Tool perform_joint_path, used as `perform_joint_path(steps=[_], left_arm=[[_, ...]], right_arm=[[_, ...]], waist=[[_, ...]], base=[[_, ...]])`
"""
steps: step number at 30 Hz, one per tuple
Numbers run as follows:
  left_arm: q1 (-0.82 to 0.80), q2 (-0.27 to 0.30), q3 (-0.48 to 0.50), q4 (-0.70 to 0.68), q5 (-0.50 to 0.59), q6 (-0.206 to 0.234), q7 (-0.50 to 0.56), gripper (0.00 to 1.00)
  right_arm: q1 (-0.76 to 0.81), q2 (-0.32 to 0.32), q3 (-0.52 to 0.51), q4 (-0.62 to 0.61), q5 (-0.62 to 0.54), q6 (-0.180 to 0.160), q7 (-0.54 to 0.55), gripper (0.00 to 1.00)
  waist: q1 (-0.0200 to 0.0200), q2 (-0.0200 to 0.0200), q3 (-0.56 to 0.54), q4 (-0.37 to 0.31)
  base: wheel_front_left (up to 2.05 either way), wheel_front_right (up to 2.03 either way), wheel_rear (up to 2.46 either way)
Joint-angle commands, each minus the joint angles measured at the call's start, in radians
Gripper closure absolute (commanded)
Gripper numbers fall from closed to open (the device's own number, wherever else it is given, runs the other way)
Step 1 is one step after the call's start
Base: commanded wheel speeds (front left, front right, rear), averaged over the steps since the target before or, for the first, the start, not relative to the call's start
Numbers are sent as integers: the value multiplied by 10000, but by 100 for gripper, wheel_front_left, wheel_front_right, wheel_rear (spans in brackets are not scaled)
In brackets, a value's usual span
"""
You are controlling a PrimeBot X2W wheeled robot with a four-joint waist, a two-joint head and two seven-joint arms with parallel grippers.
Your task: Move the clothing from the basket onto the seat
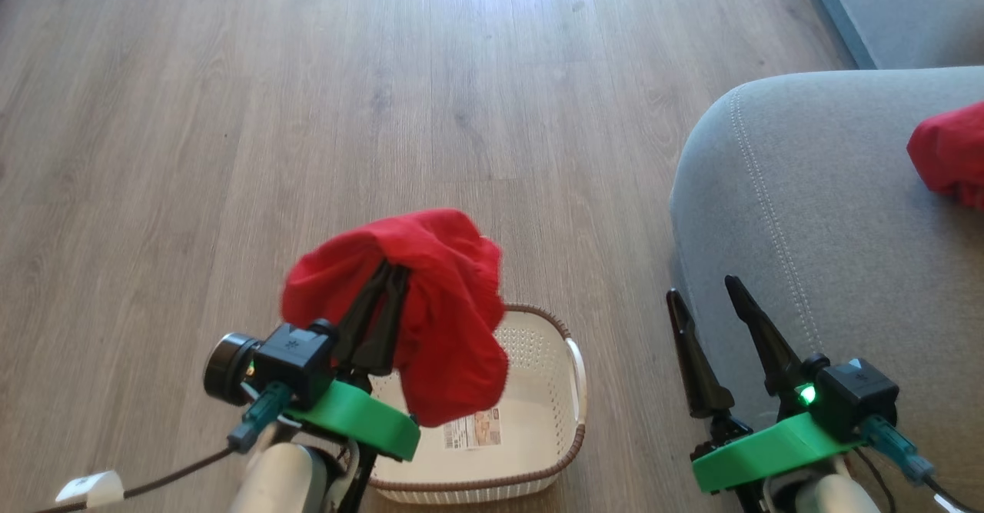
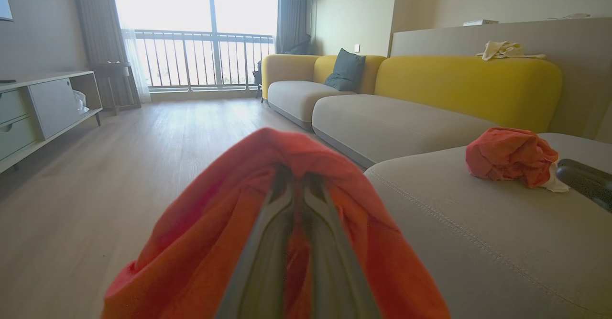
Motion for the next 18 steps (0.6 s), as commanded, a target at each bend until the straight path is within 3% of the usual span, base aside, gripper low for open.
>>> perform_joint_path(steps=[1, 18], left_arm=[[-289, -1, 193, -485, 79, -75, -124, 100], [-273, -2, -58, -505, 53, -93, -124, 100]], right_arm=[[-212, 47, 220, -375, 26, -2, -67, 0], [-212, 47, 260, -340, -44, -2, -67, 0]], waist=[[1, -1, 9, 14], [1, -1, 83, 53]], base=[[0, 0, 0], [0, 0, 0]])
